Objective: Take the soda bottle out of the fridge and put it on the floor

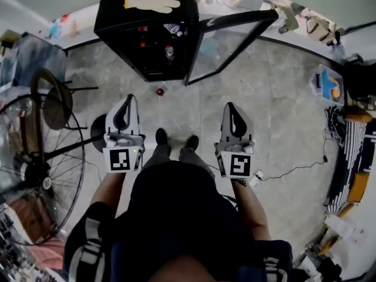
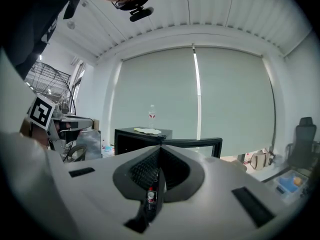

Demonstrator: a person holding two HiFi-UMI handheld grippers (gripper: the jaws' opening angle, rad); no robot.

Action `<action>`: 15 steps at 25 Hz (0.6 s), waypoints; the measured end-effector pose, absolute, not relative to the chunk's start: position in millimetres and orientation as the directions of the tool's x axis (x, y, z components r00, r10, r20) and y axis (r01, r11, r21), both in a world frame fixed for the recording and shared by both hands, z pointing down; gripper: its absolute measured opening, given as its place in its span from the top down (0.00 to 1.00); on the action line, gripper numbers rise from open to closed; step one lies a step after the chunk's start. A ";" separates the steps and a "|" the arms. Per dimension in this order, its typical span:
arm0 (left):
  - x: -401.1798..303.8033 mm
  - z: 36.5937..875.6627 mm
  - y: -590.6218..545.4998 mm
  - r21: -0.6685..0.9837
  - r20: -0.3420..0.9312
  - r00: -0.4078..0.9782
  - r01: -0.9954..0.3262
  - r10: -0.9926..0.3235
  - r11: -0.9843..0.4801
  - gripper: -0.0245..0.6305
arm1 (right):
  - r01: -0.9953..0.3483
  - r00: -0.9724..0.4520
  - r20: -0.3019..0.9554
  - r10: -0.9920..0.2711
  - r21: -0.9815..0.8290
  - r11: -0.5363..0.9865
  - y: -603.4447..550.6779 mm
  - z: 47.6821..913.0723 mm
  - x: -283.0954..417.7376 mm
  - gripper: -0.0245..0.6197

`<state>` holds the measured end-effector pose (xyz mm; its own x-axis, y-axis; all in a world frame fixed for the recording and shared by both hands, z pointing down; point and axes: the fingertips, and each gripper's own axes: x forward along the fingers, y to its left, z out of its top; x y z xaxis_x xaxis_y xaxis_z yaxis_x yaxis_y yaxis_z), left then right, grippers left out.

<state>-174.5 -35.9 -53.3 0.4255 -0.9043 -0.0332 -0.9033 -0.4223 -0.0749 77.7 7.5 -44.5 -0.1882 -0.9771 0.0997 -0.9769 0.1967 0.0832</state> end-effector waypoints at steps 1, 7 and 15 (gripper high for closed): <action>-175.0 -55.9 -36.0 -0.078 -0.036 0.425 -0.904 -0.905 -0.421 0.93 | -0.978 -0.182 0.096 -0.979 0.086 0.191 8.8 -46.4 79.1 0.93; -178.8 -64.6 -32.3 -0.089 -0.043 0.421 -0.905 -0.906 -0.416 0.93 | -0.981 -0.169 0.116 -0.979 0.078 0.178 15.6 -49.0 83.2 0.93; -179.2 -51.0 -36.2 -0.077 -0.049 0.419 -0.907 -0.907 -0.414 0.93 | -0.981 -0.162 0.142 -0.976 0.088 0.176 8.5 -34.9 84.0 0.93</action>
